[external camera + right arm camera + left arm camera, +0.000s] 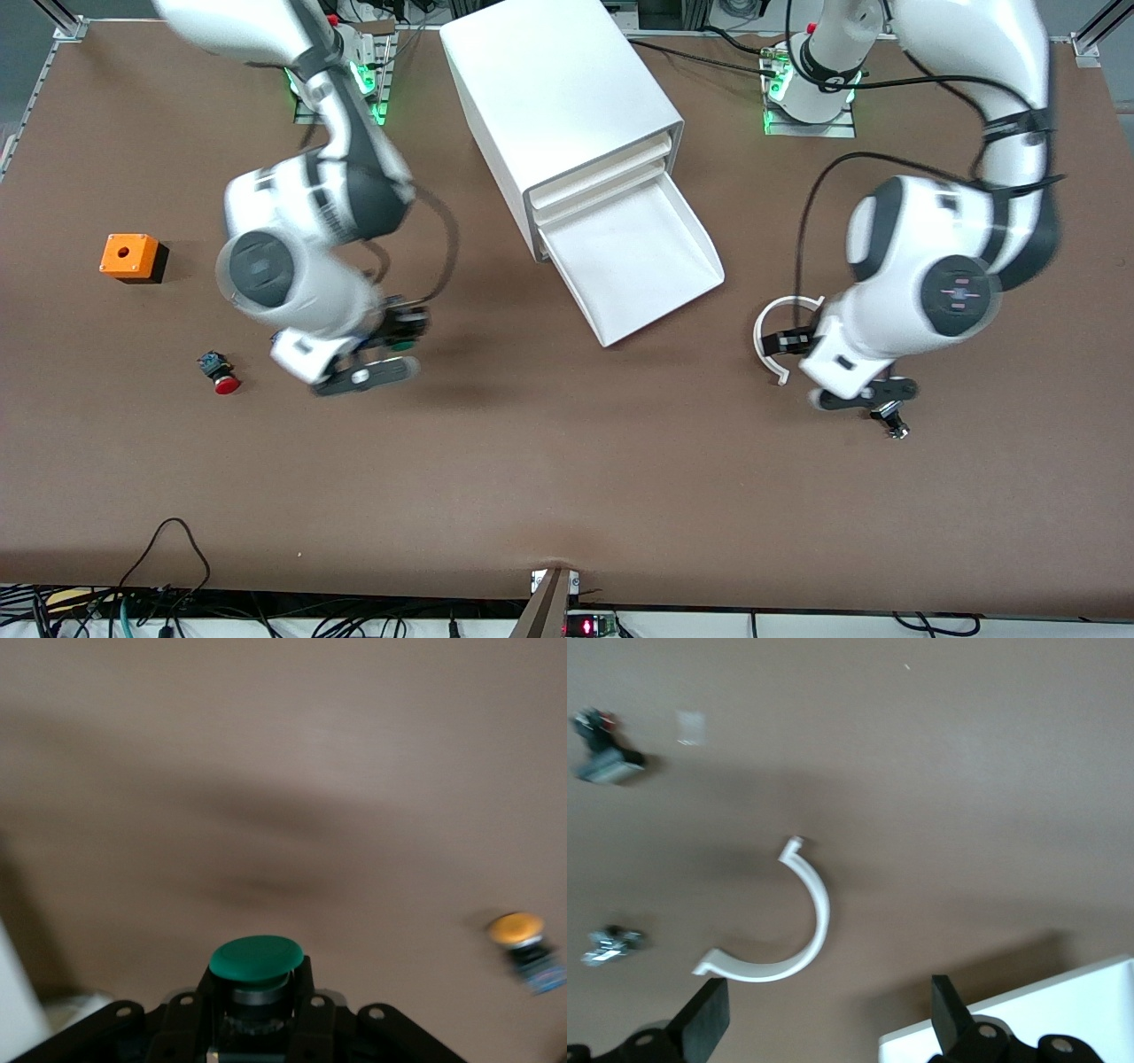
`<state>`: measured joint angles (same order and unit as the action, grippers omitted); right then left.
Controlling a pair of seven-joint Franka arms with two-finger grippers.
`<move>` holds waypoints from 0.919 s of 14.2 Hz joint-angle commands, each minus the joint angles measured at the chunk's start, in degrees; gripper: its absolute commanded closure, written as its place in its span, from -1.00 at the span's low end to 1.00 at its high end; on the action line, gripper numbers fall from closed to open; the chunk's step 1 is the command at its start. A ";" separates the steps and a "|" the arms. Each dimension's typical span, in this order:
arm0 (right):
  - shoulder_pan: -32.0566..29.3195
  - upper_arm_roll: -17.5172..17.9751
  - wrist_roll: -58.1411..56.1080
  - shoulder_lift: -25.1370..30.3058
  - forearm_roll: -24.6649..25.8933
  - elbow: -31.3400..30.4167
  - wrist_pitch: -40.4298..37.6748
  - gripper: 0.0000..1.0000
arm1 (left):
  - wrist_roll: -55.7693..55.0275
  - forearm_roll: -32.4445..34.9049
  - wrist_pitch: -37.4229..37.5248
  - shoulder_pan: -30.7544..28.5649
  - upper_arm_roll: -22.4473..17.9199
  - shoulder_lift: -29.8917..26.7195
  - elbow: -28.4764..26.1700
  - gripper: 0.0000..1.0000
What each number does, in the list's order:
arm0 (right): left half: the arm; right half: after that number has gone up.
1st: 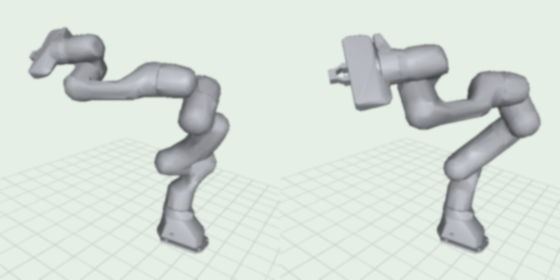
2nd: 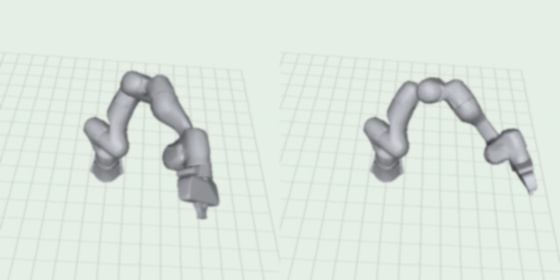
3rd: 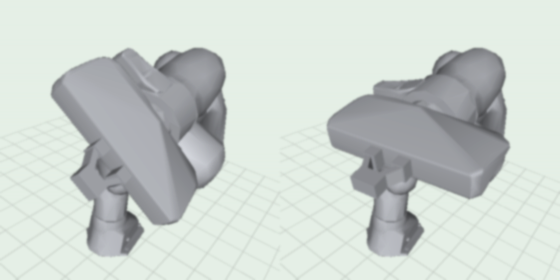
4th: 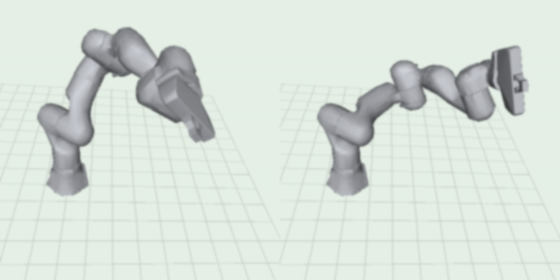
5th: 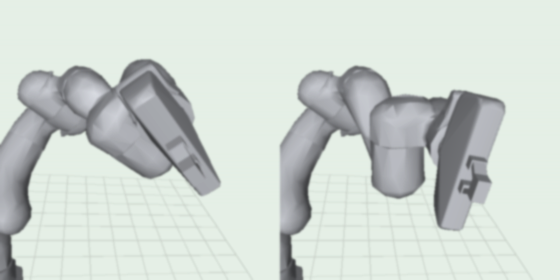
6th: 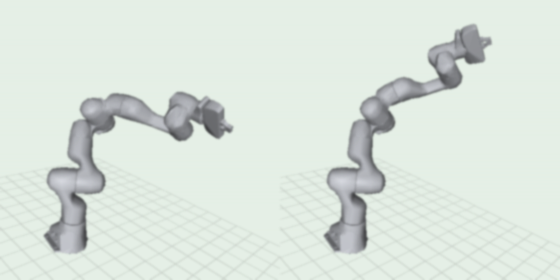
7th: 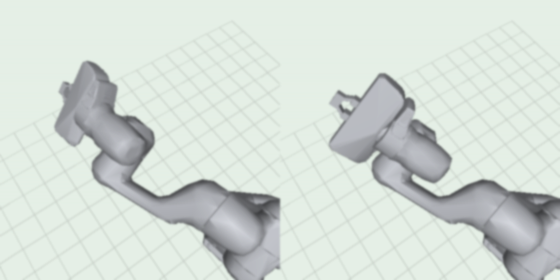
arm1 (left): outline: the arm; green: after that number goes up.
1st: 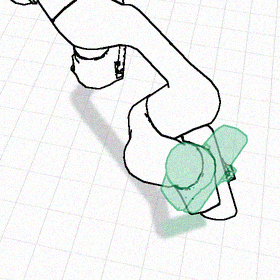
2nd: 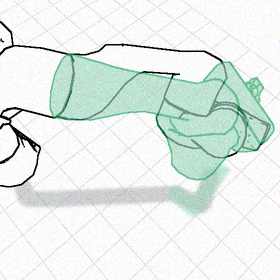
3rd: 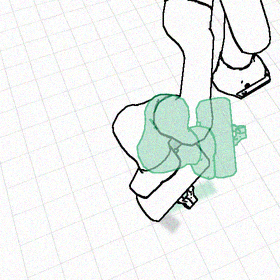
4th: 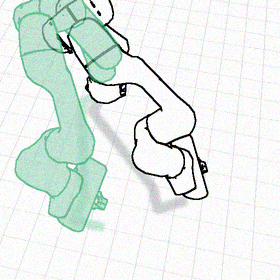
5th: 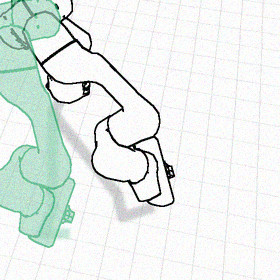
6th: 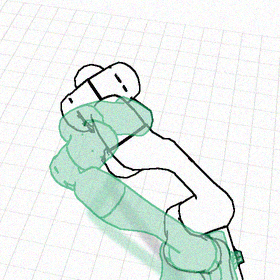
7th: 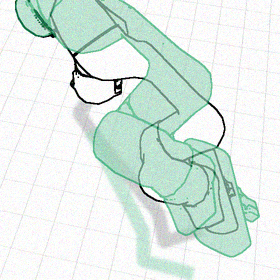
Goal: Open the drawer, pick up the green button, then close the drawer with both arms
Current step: 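Carry the green button with the right gripper while the left gripper reaches the drawer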
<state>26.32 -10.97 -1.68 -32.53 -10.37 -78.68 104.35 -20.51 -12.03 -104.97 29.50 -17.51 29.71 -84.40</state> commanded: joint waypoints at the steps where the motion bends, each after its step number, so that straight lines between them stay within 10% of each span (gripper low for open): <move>1: -6.61 1.30 -10.95 1.86 -1.40 -7.26 2.77 1.00 | -7.14 -0.80 -8.73 4.41 -0.69 -1.59 -8.04 -1.00; 8: -7.42 0.86 -13.52 2.48 -1.58 -30.90 31.66 1.00 | -25.17 -0.80 -28.34 12.77 -0.42 -1.50 -20.35 -1.00; 12: -7.42 0.86 -12.91 2.21 -1.58 -32.77 35.39 0.94 | -27.12 -0.80 -29.94 13.92 0.89 -0.36 -21.77 -1.00; 13: -7.42 0.86 -12.82 2.21 -1.76 -32.77 35.39 0.20 | -27.91 -0.89 -30.03 13.92 1.50 0.16 -21.77 -1.00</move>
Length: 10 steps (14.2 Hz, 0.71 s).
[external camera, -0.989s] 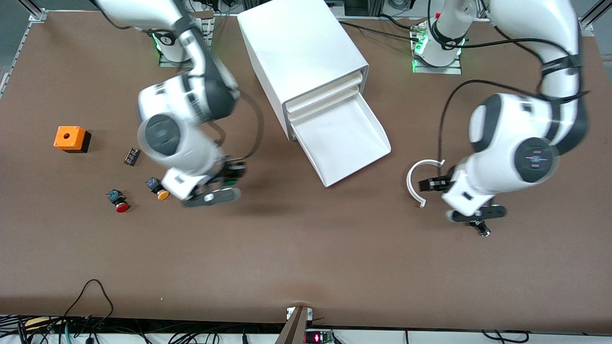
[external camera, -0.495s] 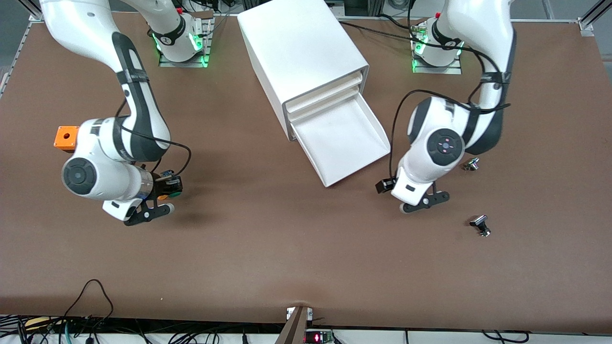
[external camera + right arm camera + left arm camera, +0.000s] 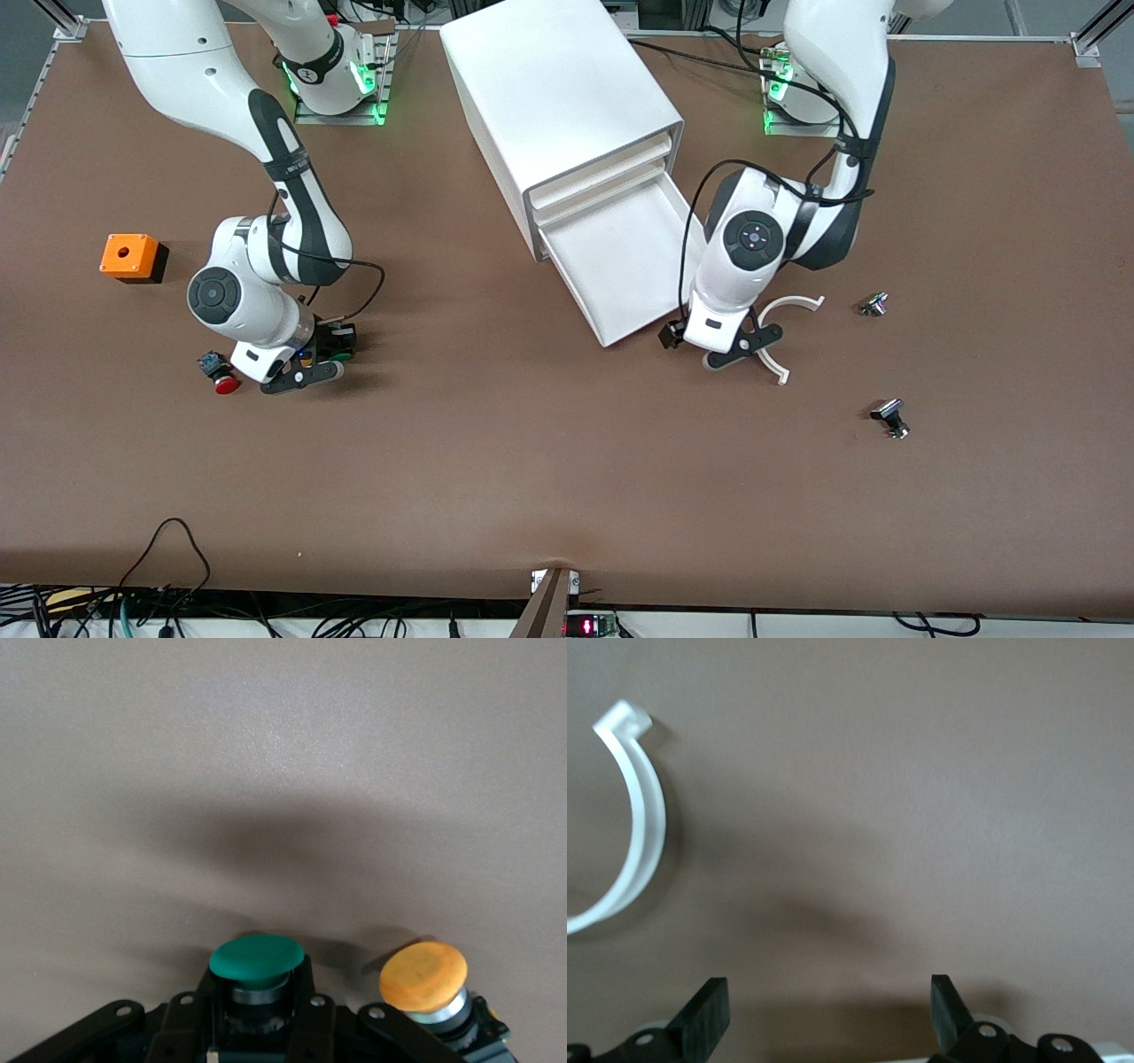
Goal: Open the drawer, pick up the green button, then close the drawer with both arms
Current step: 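Carry the green button with the right gripper while the left gripper reaches the drawer, then place the green button beside the yellow button while the left gripper pushes the drawer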
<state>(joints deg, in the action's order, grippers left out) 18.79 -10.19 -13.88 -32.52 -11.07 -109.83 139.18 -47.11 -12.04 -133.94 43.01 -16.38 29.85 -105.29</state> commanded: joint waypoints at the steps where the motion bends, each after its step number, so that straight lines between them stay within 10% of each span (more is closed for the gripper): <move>1: 0.11 0.08 -0.53 2.29 -1.93 -1.61 0.65 -0.87 | -2.45 -0.88 -1.06 0.41 0.99 0.20 -0.88 -1.00; 10: 0.11 -1.32 -4.21 19.40 -1.58 -0.47 -12.42 -0.99 | -8.96 -0.88 -2.65 0.59 5.13 2.14 -0.79 -1.00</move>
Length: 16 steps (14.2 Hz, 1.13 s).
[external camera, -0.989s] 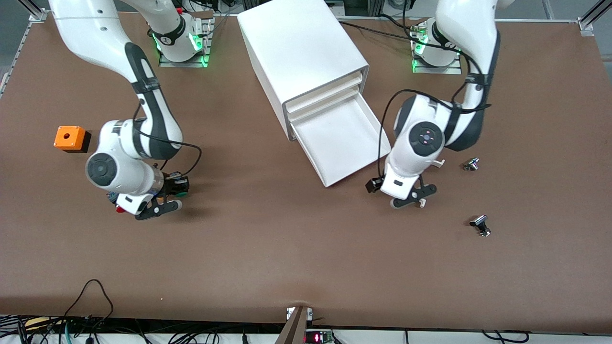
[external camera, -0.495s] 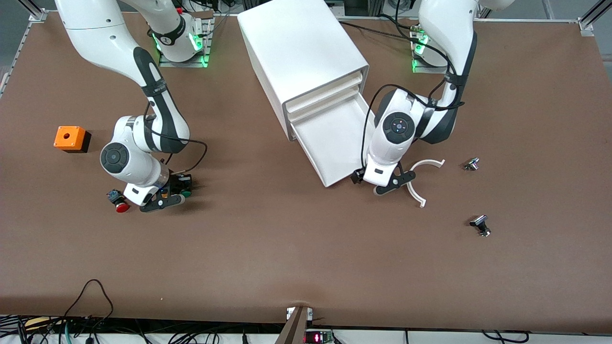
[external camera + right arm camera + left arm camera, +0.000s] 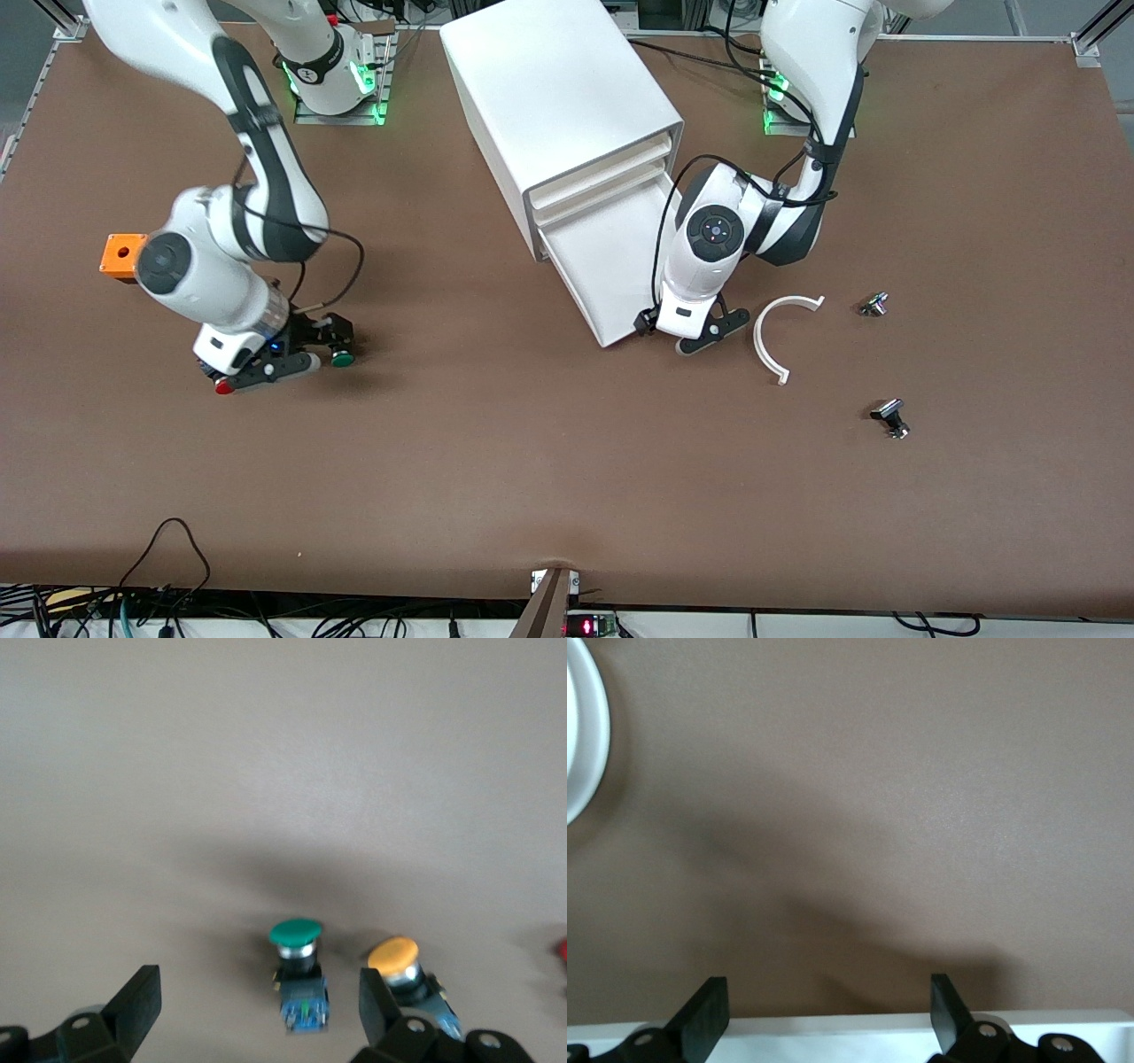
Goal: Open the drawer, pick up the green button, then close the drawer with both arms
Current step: 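Place the green button beside the yellow button while the left gripper pushes the drawer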
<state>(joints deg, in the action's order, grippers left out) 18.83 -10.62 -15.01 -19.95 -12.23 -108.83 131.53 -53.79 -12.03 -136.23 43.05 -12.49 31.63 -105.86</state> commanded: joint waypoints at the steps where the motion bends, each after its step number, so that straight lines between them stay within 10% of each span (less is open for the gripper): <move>1: 0.06 -1.32 -3.70 9.37 -0.43 -1.04 -6.96 -0.99 | -2.89 -0.89 -0.27 0.72 1.33 0.28 -0.31 -1.00; 10: 0.15 -4.85 -8.10 25.12 8.52 1.59 -25.69 -0.99 | -4.39 -0.81 5.09 4.14 2.56 -3.32 -3.38 -1.00; 16: -0.02 -5.20 -7.57 24.51 12.32 11.08 -35.02 -0.99 | -5.18 -0.81 7.72 7.31 2.56 -7.28 -6.90 -1.00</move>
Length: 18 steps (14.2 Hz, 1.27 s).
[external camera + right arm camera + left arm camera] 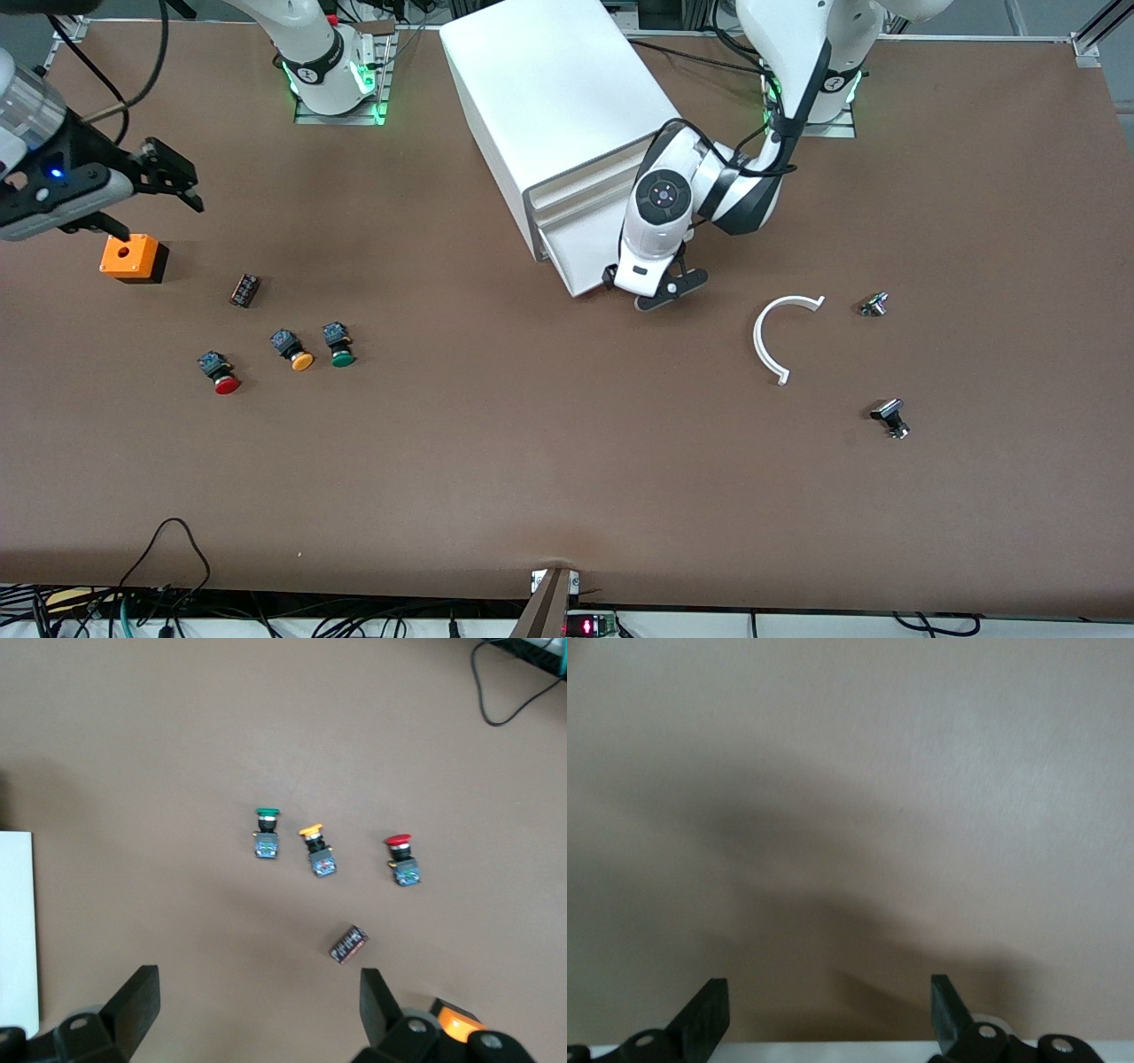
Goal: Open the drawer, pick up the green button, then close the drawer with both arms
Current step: 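Place the green button beside the yellow button while the left gripper pushes the drawer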
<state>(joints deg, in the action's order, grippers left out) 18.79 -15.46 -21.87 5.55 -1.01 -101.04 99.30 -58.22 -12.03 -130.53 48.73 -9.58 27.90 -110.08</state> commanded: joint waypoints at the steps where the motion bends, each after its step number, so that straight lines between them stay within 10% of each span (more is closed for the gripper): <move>1: -0.07 -0.45 -0.46 -1.50 1.36 3.65 -2.10 -0.99 | -1.28 -0.80 2.81 1.98 -0.35 -3.99 -2.68 -1.00; 13: -1.90 0.08 -1.25 -5.55 1.63 5.33 -1.39 -0.99 | -4.62 -0.80 2.91 2.86 5.80 -3.73 -3.74 -1.00; 18: -14.92 14.05 -1.16 -5.46 1.71 5.41 -1.48 -0.99 | -4.62 -0.80 2.91 2.51 6.16 -3.73 -3.21 -1.00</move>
<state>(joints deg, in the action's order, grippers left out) 7.18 -5.06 -22.44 0.48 0.30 -97.04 98.34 -62.52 -12.03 -127.96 51.31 -3.74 25.67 -112.41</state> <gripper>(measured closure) 0.000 0.000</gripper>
